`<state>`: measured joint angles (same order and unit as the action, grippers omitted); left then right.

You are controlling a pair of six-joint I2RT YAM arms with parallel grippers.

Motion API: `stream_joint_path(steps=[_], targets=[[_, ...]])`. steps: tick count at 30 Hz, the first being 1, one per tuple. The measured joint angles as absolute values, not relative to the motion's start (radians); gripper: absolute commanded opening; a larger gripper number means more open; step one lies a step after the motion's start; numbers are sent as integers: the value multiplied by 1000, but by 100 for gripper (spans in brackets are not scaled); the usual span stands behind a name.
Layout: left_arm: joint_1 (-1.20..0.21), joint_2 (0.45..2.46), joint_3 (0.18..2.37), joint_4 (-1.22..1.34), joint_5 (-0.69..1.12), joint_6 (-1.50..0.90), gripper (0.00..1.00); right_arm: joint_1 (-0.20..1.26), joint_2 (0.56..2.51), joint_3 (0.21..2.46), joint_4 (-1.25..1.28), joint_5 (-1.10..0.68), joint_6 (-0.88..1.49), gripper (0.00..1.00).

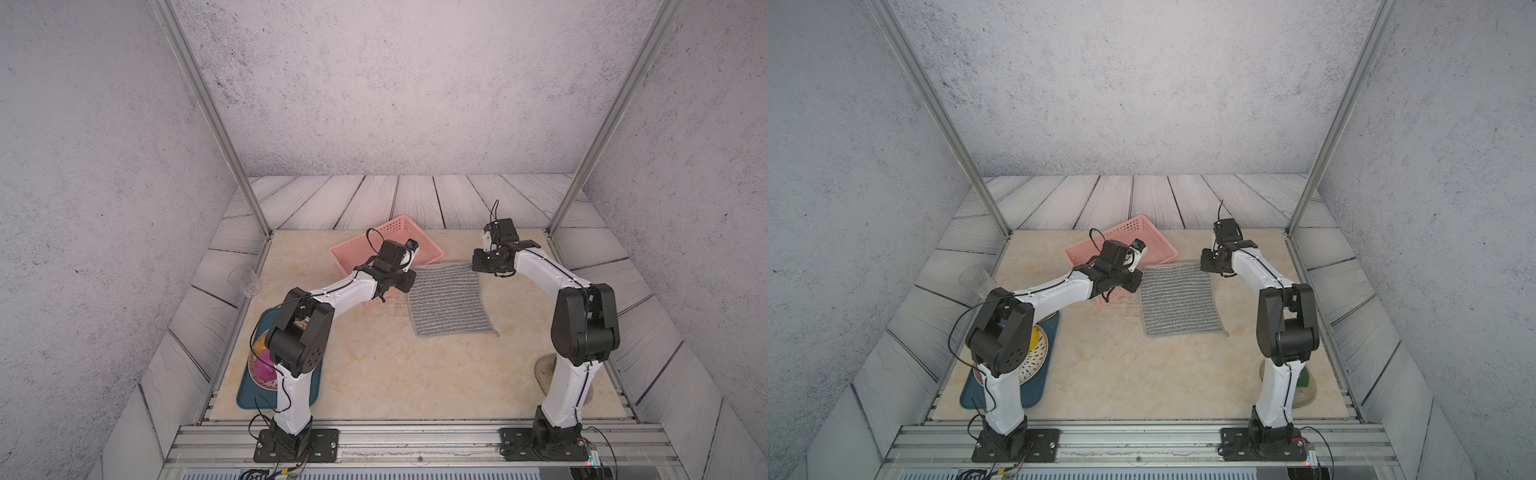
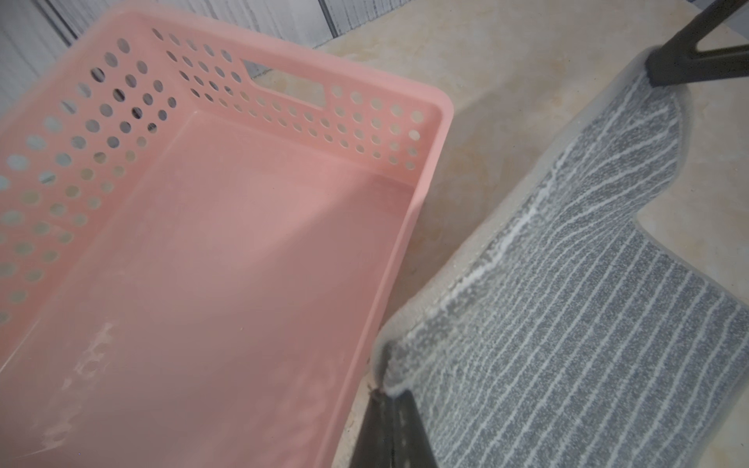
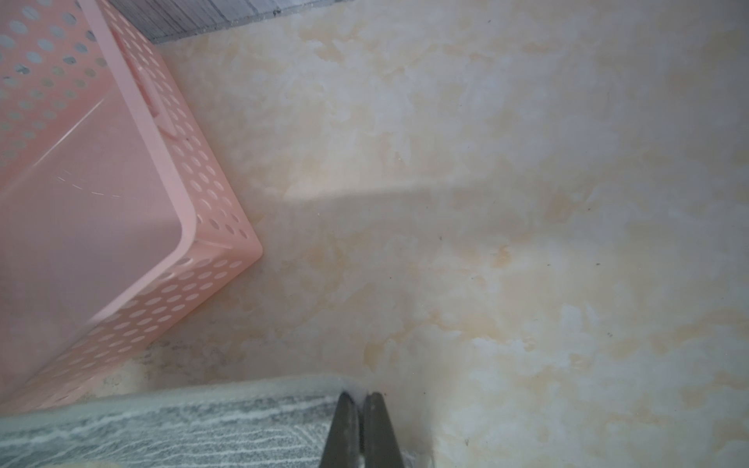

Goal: Fold the square dishcloth
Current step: Fold the cleaning item at the center of the board.

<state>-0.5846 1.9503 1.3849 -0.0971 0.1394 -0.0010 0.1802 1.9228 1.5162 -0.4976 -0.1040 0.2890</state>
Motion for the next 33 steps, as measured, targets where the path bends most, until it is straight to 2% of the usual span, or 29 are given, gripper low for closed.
stream_joint_path(steps=[11, 33], targets=[[-597, 1949, 1274, -70, 182, -7, 0, 180, 1912, 1381, -468, -137, 316, 0], [-692, 1812, 1105, -61, 199, -76, 0, 180, 1711, 1208, -463, -146, 357, 2]])
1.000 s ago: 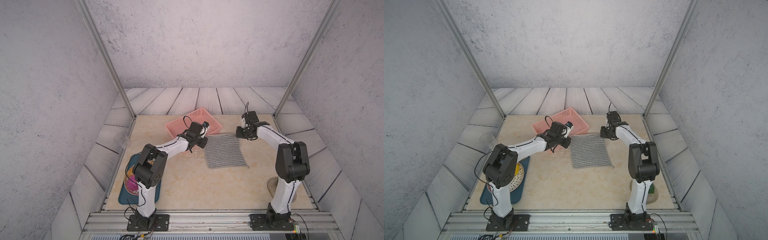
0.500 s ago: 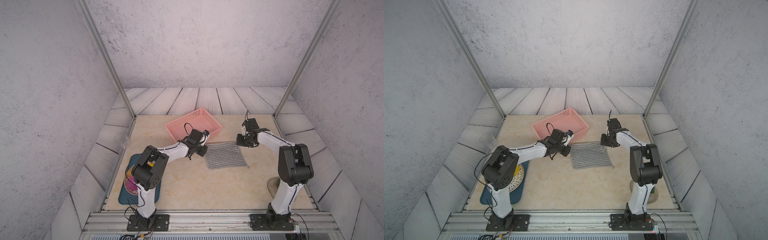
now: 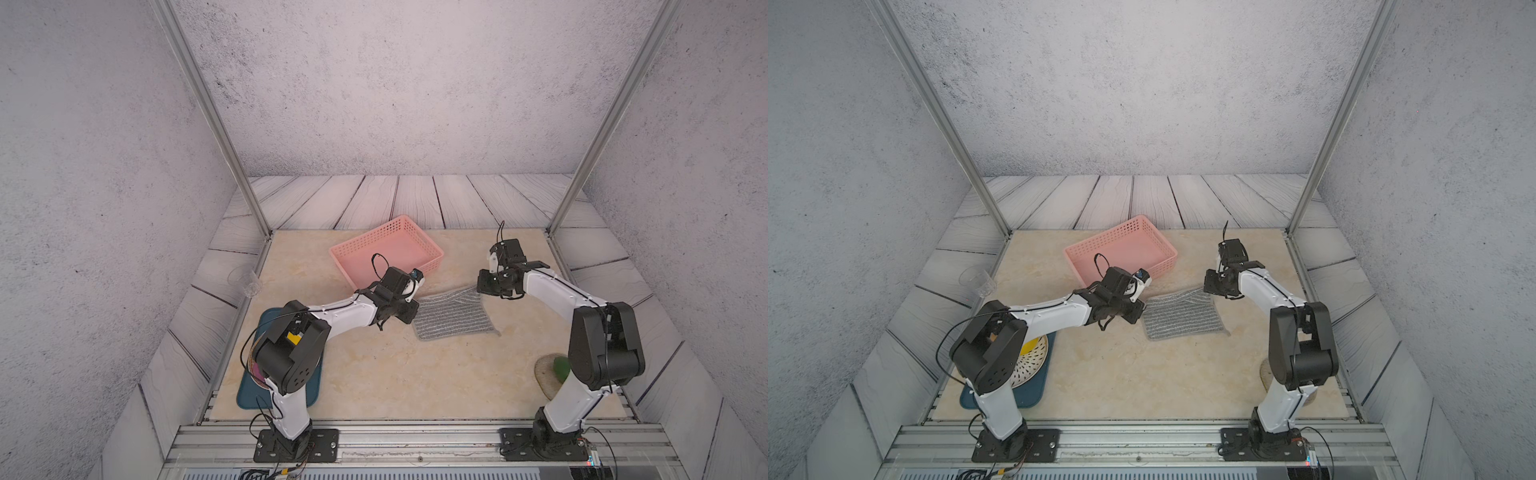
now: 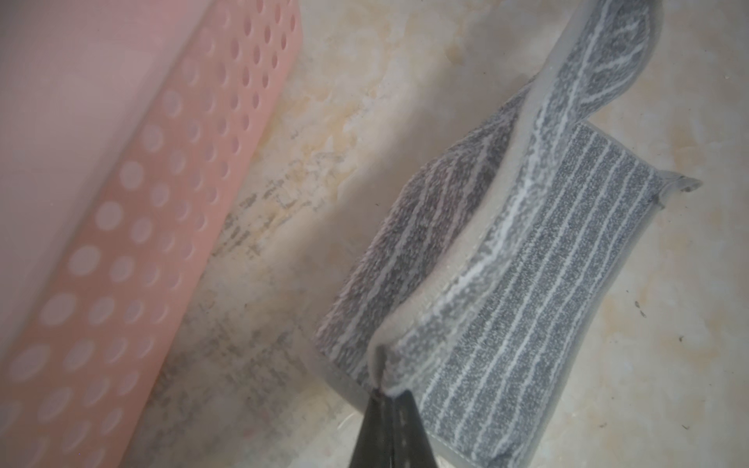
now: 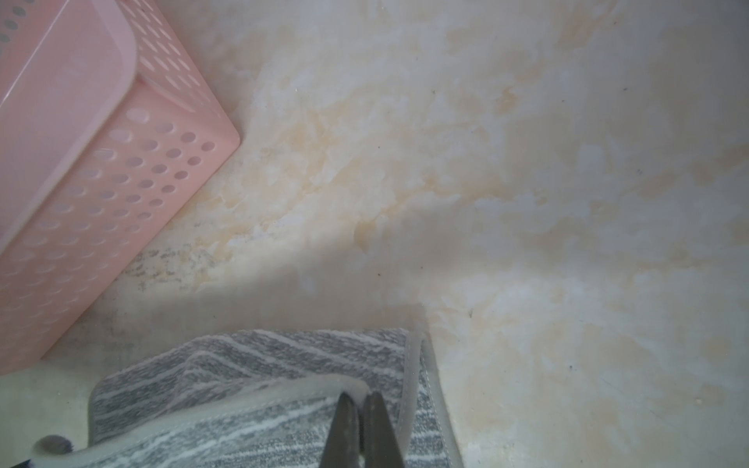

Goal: Fold the square dishcloth
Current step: Fold the cleaning item at the center of the board.

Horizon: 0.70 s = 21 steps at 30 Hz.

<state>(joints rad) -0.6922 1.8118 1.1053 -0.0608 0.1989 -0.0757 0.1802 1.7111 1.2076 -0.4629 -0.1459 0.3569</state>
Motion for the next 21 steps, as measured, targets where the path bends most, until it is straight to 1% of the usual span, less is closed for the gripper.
stream_joint_path(steps=[4, 8, 9, 11, 14, 15, 17, 21], targets=[[-706, 1805, 1087, -60, 199, -84, 0, 180, 1690, 1173, -467, -144, 364, 3], [-718, 1805, 1060, -50, 198, -95, 0, 180, 1679, 1135, -467, -141, 371, 8], [-721, 1805, 1052, -48, 198, -97, 1, 180, 1677, 1123, -467, -140, 374, 9], [-726, 1803, 1035, -44, 199, -103, 12, 180, 1675, 1099, -467, -140, 382, 11], [-736, 1798, 1013, -34, 199, -120, 34, 180, 1667, 1059, -467, -140, 394, 16], [-739, 1797, 1007, -30, 200, -129, 40, 180, 1663, 1045, -467, -140, 401, 19], [-744, 1791, 992, -18, 207, -144, 48, 180, 1652, 1019, -466, -141, 413, 23], [-753, 1774, 965, -1, 225, -185, 58, 180, 1620, 976, -466, -144, 442, 29]])
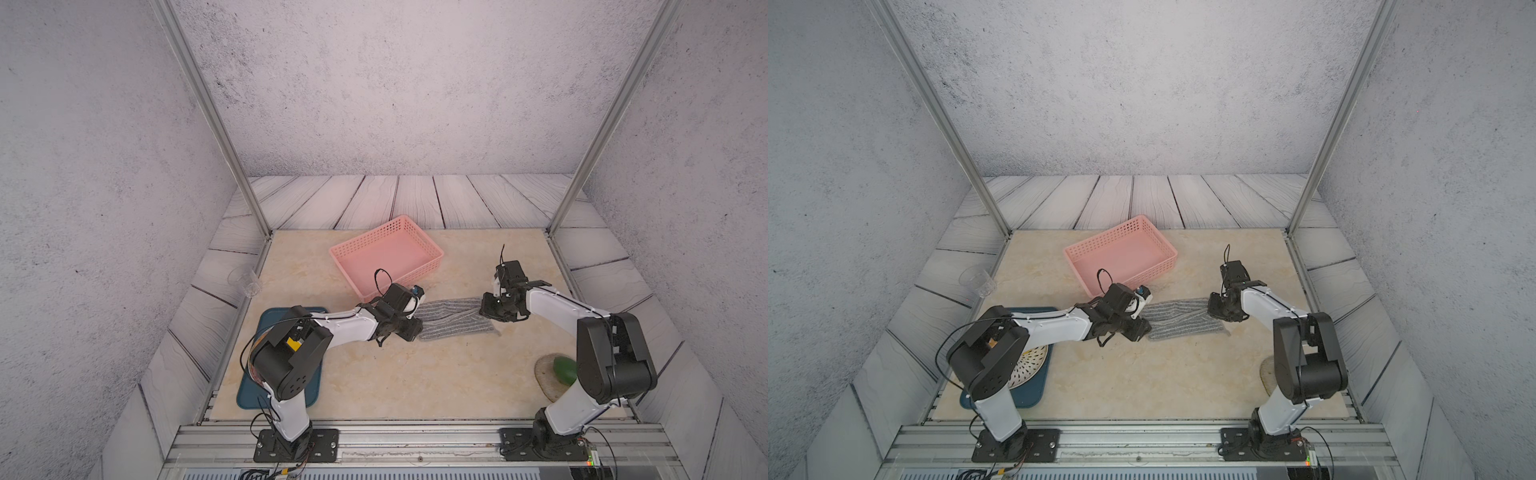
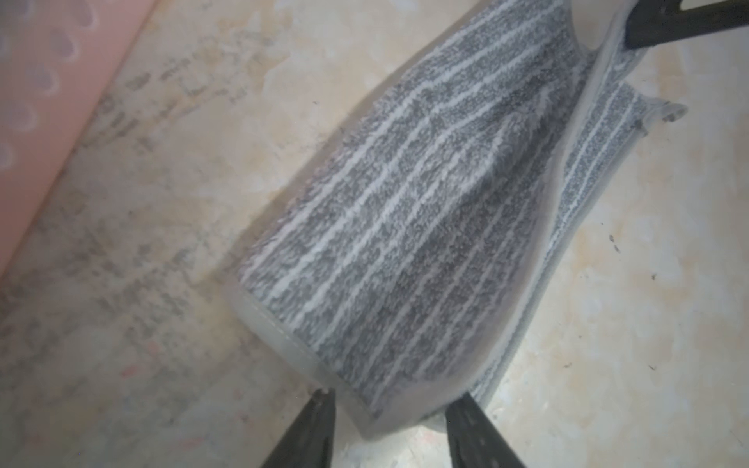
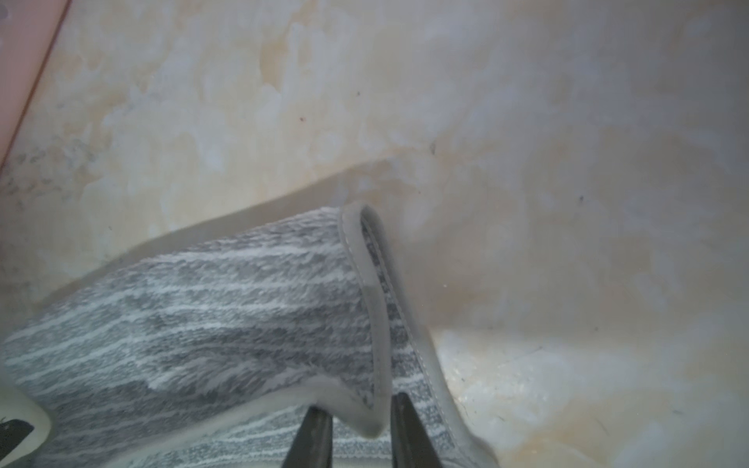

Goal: Fold the square dishcloth
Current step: Fold the cleaning item at the center of the board.

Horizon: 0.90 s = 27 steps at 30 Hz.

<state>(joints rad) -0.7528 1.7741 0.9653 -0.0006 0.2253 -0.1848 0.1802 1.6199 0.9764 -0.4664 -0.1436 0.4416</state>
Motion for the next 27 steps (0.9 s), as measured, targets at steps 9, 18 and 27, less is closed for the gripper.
stream_joint_path(steps=[9, 18, 27], targets=[[-755, 1620, 869, 5, 184, -397, 80, 180, 1531, 924, -507, -123, 530, 34], [-752, 1497, 864, -139, 6, -653, 83, 180, 1401, 850, -567, -67, 619, 34], [-724, 1523, 930, -257, 41, -802, 85, 180, 1250, 804, -567, -46, 682, 41]])
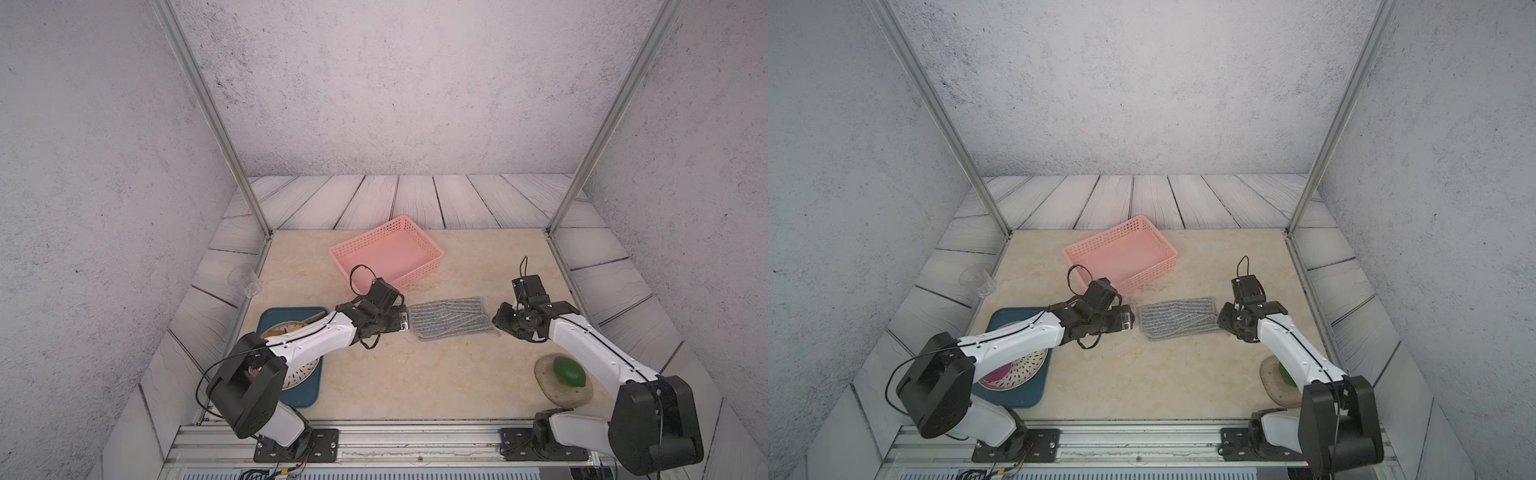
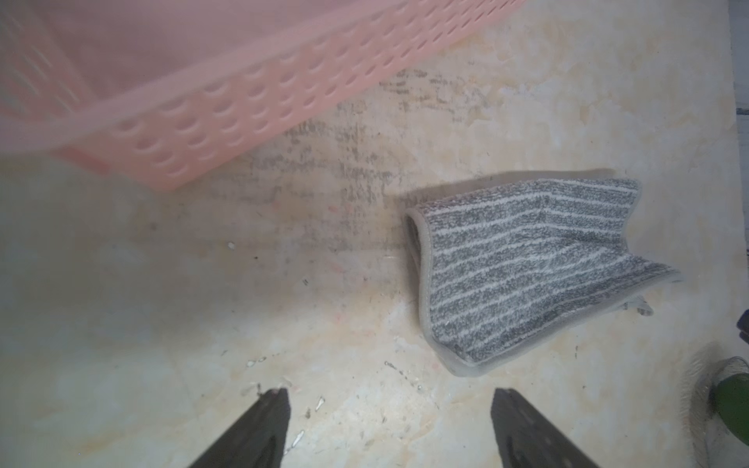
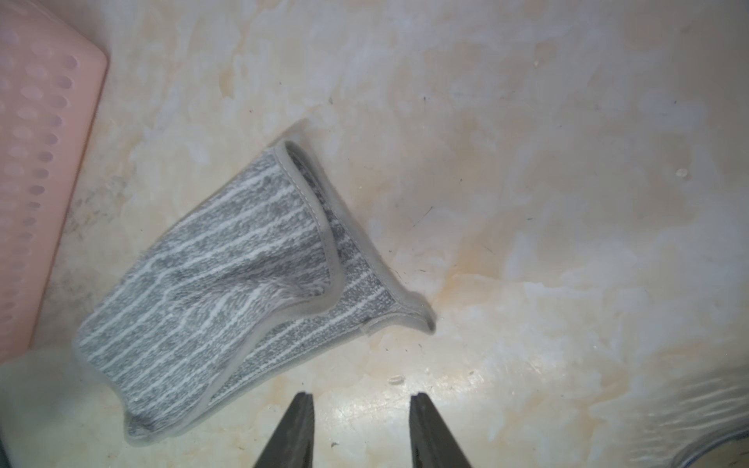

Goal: Fold the square dishcloth
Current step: Fold the cleaning item at the center of the board, then smooth out the cleaning item at the center of the board.

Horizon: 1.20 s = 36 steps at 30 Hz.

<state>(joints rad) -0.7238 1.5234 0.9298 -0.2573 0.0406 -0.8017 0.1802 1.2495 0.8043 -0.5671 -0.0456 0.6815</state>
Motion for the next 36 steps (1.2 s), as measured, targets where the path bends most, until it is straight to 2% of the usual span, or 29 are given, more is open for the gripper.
stream_joint_path(steps=[6, 16, 33, 36], targets=[[-719, 1631, 976, -259, 165, -848, 75, 180, 1242, 803, -555, -46, 707, 45], [-719, 1753, 1032, -252, 260, -870, 72, 180, 1312, 813, -516, -52, 735, 46], [-719, 1867, 1097, -247, 312, -860, 36, 180, 1422, 849, -456, -96, 749, 45], [-719, 1869, 1099, -246, 319, -862, 35, 180, 1444, 855, -451, -107, 749, 45]])
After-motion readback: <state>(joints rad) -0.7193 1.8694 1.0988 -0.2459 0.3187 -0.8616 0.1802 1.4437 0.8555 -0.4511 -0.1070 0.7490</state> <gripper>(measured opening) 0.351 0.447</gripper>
